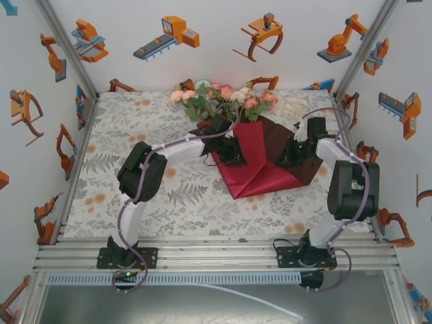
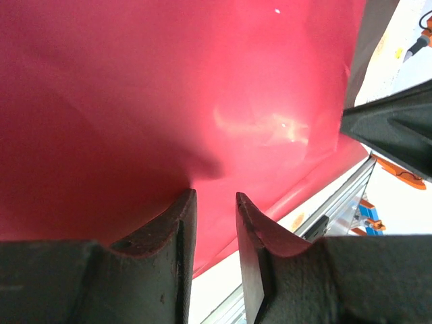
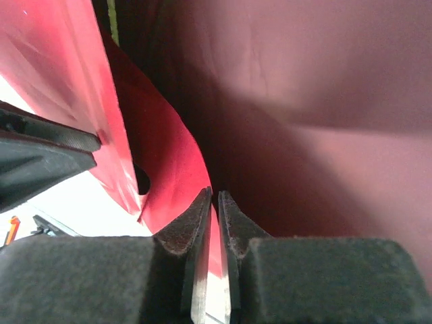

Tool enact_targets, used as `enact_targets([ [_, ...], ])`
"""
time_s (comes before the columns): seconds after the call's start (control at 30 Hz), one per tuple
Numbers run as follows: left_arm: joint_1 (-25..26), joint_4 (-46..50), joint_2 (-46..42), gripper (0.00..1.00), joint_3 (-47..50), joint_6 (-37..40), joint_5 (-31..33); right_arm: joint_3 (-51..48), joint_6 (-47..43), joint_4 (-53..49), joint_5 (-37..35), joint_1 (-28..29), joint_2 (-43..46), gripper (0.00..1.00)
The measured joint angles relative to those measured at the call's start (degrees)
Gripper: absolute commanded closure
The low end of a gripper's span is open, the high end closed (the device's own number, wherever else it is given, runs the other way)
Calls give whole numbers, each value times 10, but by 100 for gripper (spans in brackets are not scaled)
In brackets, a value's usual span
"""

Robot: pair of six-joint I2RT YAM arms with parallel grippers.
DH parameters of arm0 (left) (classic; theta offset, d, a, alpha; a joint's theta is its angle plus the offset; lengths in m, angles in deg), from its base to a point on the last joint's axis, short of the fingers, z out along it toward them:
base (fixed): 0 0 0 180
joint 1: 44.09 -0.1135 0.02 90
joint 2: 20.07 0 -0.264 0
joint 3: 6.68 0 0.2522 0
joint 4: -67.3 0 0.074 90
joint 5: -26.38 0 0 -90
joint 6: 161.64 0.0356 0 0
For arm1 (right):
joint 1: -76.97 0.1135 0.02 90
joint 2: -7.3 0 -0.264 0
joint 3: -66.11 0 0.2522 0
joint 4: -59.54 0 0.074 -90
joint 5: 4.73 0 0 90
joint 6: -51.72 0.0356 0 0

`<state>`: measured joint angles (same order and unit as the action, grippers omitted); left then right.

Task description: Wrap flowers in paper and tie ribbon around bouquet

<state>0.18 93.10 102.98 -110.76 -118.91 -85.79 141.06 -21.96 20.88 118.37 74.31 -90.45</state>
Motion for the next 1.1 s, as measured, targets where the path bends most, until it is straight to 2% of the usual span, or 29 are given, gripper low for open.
enact_targets([
  [0.13,0,-13,3,64,2,0,-3,13,4,19,20,16,-37,96],
  [0.37,0,-43,7,63,8,0,-21,23,13,44,35,46,-69,100],
  [0.73,0,-60,38,66,12,2,-27,24,23,74,35,53,-105,98],
  [0.83,1,-47,45,67,12,9,-24,33,24,56,24,54,-102,88],
  [0.93,1,-43,46,68,12,17,-20,53,30,23,-21,52,-79,64],
  [1.1,1,-41,46,68,11,29,-18,50,59,-9,-143,16,47,31],
])
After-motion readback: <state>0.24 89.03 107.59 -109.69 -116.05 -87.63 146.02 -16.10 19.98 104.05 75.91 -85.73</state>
